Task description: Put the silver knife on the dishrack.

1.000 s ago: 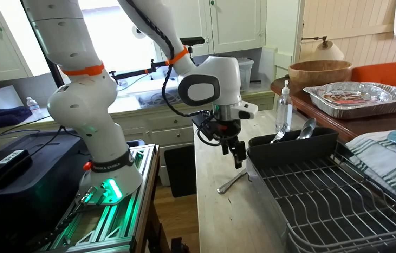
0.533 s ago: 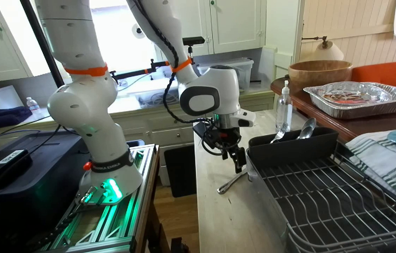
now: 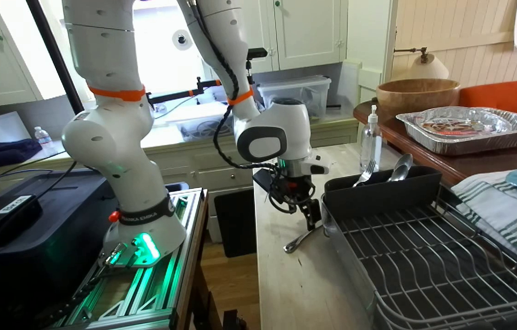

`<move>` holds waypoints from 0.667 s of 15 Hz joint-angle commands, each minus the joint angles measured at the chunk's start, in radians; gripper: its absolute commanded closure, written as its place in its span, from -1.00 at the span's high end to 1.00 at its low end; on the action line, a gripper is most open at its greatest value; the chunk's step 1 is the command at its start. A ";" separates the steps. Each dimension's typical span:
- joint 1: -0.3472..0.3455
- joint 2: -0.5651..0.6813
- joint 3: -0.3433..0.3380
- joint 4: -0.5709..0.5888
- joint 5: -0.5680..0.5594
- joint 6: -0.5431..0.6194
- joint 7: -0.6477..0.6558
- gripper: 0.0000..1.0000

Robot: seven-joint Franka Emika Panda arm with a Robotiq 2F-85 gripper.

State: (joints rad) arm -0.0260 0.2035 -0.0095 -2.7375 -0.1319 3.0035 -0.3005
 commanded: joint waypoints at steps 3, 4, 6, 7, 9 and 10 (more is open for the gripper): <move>-0.051 0.095 0.046 0.040 0.001 0.064 -0.031 1.00; -0.069 0.106 0.065 0.044 0.006 0.072 -0.040 1.00; -0.110 0.125 0.107 0.054 0.014 0.073 -0.061 1.00; -0.133 0.135 0.130 0.060 0.016 0.074 -0.072 1.00; -0.163 0.152 0.155 0.069 0.010 0.069 -0.086 1.00; -0.172 0.158 0.163 0.072 0.006 0.067 -0.091 1.00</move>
State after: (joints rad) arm -0.1454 0.3127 0.1101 -2.6910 -0.1309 3.0441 -0.3472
